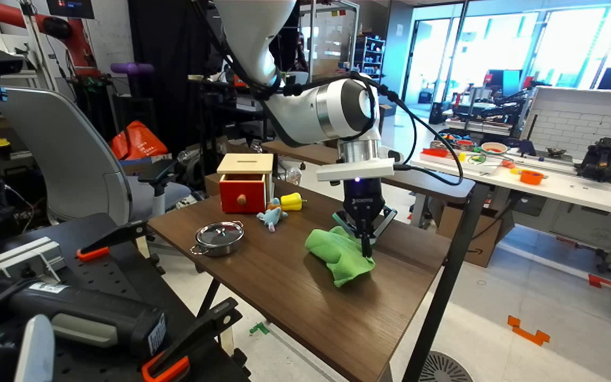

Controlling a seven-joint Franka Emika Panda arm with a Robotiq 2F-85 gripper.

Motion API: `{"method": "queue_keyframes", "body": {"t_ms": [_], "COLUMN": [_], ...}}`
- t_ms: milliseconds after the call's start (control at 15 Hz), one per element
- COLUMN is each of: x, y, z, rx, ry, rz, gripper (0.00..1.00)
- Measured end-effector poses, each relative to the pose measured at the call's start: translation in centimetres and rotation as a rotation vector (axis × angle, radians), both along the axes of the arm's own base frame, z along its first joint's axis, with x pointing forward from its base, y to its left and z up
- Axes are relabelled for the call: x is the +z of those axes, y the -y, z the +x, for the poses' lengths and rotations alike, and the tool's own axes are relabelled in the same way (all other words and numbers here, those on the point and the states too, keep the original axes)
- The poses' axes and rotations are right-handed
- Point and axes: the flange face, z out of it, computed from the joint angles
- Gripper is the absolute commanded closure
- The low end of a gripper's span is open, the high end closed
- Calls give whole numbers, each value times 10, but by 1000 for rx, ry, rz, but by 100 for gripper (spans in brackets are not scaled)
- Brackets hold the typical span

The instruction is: Fold the green towel

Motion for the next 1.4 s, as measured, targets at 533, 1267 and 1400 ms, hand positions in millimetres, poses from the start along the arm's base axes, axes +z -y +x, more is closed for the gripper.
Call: {"method": "queue_keyframes", "body": {"t_ms": [533, 1267, 1400], "x": [26, 123, 128], "y": [4, -52, -51], "z": [10, -35, -40], "rx": [20, 166, 162], "ry": [-15, 116, 117], "rz": [-55, -42, -40], "gripper": [13, 0, 0]}}
